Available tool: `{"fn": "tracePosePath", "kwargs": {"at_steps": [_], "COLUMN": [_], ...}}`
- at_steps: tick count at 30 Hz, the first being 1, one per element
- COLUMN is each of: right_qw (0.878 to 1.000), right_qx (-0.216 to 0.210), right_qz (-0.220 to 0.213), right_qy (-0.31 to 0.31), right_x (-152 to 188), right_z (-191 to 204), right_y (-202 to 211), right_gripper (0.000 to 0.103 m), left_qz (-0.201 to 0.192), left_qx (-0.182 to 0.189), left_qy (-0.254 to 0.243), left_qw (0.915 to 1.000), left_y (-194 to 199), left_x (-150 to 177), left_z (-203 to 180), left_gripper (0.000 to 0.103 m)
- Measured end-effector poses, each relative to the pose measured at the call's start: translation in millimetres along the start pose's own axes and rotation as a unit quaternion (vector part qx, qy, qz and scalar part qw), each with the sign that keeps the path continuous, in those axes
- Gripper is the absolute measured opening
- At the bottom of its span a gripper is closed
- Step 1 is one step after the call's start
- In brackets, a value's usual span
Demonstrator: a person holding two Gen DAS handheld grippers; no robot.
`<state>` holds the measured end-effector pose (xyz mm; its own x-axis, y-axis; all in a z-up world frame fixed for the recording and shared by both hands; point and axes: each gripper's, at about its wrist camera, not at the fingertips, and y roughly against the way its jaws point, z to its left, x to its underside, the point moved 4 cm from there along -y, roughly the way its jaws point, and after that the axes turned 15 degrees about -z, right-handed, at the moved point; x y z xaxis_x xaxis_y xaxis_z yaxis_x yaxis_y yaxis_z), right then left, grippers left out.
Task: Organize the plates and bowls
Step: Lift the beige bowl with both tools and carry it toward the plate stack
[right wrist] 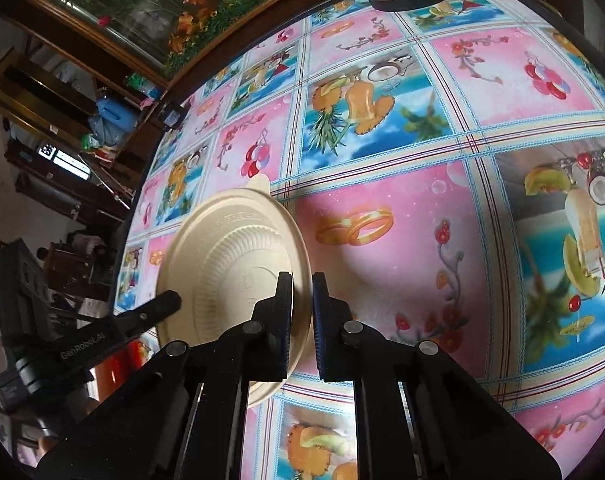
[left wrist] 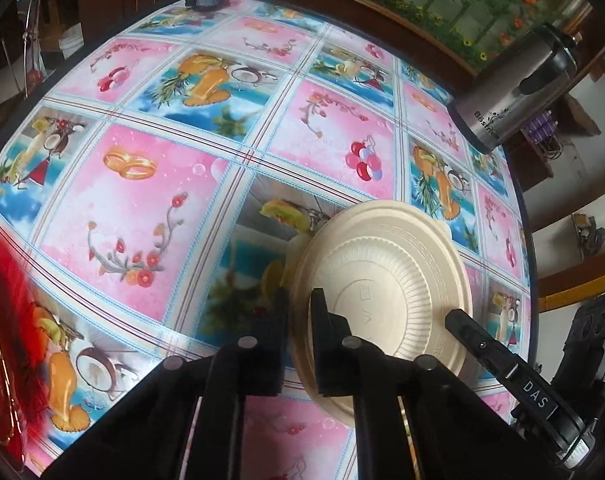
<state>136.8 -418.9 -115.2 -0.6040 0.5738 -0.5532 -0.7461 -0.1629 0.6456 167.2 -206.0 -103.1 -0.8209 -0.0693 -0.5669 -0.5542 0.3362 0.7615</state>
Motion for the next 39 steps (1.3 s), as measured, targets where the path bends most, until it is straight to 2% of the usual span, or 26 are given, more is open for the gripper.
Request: {"fn": "tracePosePath", "kwargs": {"at_steps": [17,27,34,39], "right_qw": [0.999,0.999,0.998,0.999], "right_qx": [-0.015,-0.015,-0.036,-0.034], "right_qz": [-0.029,-0.039,-0.023,-0.024], "right_qy": [-0.029,-0.028,-0.048,-0.025], "right_x": [11.3,16.0,17.2,17.8], "right_z": [-3.8,-6.3,-8.9,-0.8], "right_y": [9.3,13.8,12.1,13.1], "right_gripper": [0.008,0.008,0.009,0.014], "left_qz": [0.013,-0.026,-0.035,-0.034], "left_qx": [0.004,-0.016,-0.024,-0.027], "left_qy": [-0.021,-0.066,-0.077,-0.075], "left_qw": [0.9997,0.9973,0.9962,0.9962], "left_y": [-1.2,10.0,8.5,5.7], "left_x": [14.6,16.0,13.2,13.2], "left_z": [-1.1,-11.1,-11.0,-8.7], "left_gripper": [0.008,0.008,0.008,0.008]}}
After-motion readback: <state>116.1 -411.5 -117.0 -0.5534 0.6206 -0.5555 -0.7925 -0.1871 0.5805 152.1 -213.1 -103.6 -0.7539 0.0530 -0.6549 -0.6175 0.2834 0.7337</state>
